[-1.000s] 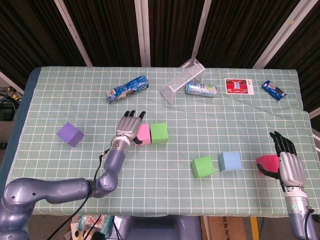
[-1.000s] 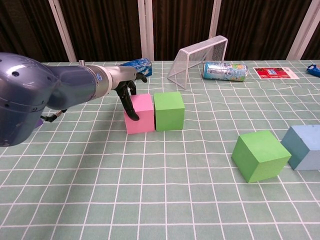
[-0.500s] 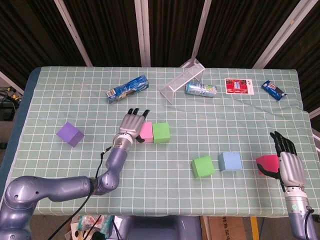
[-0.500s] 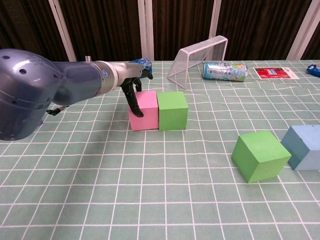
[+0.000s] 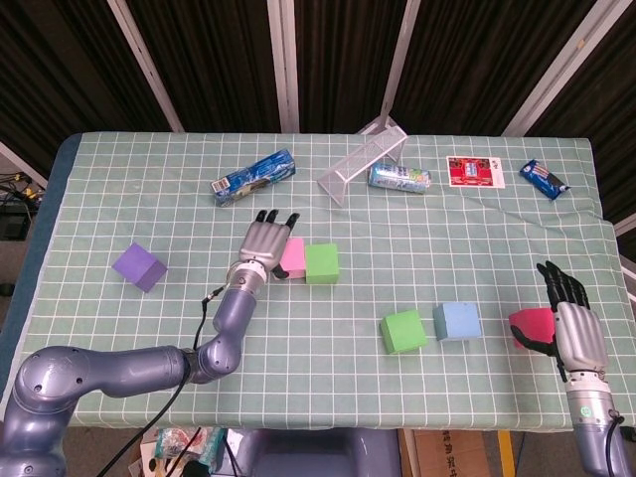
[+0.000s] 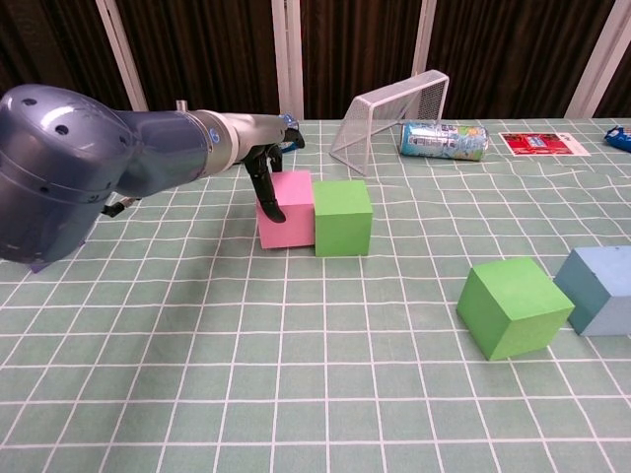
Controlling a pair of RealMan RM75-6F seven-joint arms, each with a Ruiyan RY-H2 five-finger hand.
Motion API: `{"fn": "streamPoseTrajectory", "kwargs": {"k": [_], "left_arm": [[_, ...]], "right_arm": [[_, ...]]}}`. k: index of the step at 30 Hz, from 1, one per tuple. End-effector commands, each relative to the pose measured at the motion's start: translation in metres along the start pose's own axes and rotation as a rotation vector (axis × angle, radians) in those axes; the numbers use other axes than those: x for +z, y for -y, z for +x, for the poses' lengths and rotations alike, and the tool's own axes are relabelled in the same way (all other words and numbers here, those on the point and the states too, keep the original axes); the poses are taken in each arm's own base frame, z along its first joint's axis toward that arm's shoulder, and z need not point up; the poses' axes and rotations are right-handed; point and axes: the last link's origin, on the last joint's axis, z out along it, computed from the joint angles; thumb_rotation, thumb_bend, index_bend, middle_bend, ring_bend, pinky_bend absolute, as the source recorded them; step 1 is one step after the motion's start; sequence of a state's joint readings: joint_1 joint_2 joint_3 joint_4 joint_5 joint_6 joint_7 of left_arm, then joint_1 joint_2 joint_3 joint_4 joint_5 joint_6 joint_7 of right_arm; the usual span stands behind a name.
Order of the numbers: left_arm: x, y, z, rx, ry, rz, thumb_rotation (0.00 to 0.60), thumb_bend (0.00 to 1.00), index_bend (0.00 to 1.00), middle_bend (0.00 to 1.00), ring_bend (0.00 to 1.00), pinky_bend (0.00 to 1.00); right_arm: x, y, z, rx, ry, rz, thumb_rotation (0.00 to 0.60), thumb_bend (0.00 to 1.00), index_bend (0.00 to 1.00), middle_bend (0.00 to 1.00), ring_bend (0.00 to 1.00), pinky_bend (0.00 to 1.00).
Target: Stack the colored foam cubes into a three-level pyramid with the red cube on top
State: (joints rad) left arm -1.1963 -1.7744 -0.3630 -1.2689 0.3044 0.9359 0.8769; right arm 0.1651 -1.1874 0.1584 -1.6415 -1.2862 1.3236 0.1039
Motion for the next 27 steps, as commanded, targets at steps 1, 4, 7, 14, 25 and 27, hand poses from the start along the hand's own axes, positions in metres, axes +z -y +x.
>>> {"fn": "streamPoseTrajectory", "kwargs": {"k": [1, 4, 7, 14, 25, 27], "left_arm": [[0.002, -0.001, 0.001, 0.006, -0.003, 0.002, 0.6, 0.26, 0.0, 0.42, 0.05, 0.05], [0.004, -0.001, 0.002, 0.008, -0.003, 0.008, 0.6, 0.26, 0.0, 0.42, 0.05, 0.05], [0.005, -0.001, 0.002, 0.012, -0.004, 0.01, 0.6, 0.26, 0.0, 0.41, 0.05, 0.05], [0.008, -0.005, 0.0, 0.008, -0.001, 0.005, 0.6, 0.26, 0.0, 0.42, 0.05, 0.04], [0.004, 0.006, 0.003, 0.013, 0.019, 0.004, 0.6, 0.26, 0.0, 0.42, 0.05, 0.05], [0.003, 0.007, 0.003, 0.017, 0.023, -0.004, 0.6, 0.26, 0.0, 0.42, 0.05, 0.05]], "right_arm": [[0.0, 0.0, 0.0, 0.0, 0.0, 0.0, 0.6, 0.24, 0.0, 0.0, 0.0, 0.0], [0.0, 0.0, 0.0, 0.0, 0.0, -0.001, 0.6, 0.24, 0.0, 0.0, 0.0, 0.0], [0.0, 0.0, 0.0, 0.002, 0.001, -0.001, 0.6, 0.24, 0.0, 0.0, 0.0, 0.0], [0.0, 0.0, 0.0, 0.002, 0.002, -0.001, 0.6, 0.24, 0.0, 0.0, 0.0, 0.0], [0.0, 0.0, 0.0, 0.003, 0.001, -0.001, 0.6, 0.24, 0.0, 0.0, 0.0, 0.0], [0.0, 0.0, 0.0, 0.003, 0.001, 0.0, 0.6, 0.24, 0.0, 0.0, 0.0, 0.0]]}}
